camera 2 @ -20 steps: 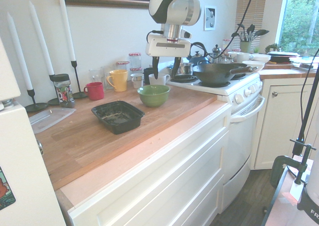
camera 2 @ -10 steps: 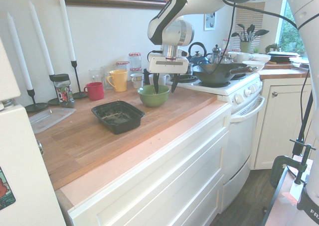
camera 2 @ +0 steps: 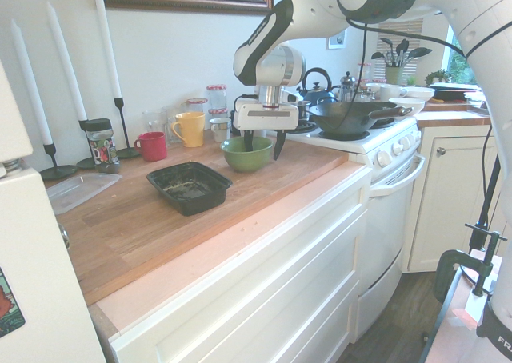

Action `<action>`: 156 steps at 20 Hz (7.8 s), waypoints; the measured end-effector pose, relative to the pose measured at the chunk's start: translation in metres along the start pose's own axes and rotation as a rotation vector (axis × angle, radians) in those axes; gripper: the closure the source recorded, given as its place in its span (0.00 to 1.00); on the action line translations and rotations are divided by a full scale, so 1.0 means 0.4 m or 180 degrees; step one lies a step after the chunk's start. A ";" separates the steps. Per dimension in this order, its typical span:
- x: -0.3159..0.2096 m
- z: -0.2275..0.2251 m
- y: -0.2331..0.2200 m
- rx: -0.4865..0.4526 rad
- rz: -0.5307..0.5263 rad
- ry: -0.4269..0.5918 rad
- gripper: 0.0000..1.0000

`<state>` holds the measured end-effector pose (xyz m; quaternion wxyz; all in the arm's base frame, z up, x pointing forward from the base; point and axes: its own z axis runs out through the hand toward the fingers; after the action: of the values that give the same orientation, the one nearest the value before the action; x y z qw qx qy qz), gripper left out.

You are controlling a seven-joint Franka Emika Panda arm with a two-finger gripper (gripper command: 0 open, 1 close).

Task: Pour the cereal into the box

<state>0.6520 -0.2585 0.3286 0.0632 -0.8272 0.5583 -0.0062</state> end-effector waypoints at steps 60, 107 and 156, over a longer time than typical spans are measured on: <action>-0.291 -0.338 -0.295 -0.0137 -0.0788 0.0806 1.00; -0.857 -0.150 -0.347 -0.1460 -0.2684 0.3705 1.00; -0.791 -0.331 -0.360 -0.1048 -0.1723 0.3102 1.00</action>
<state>0.6551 0.0741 0.4952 -0.3343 -0.8411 0.2853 -0.3152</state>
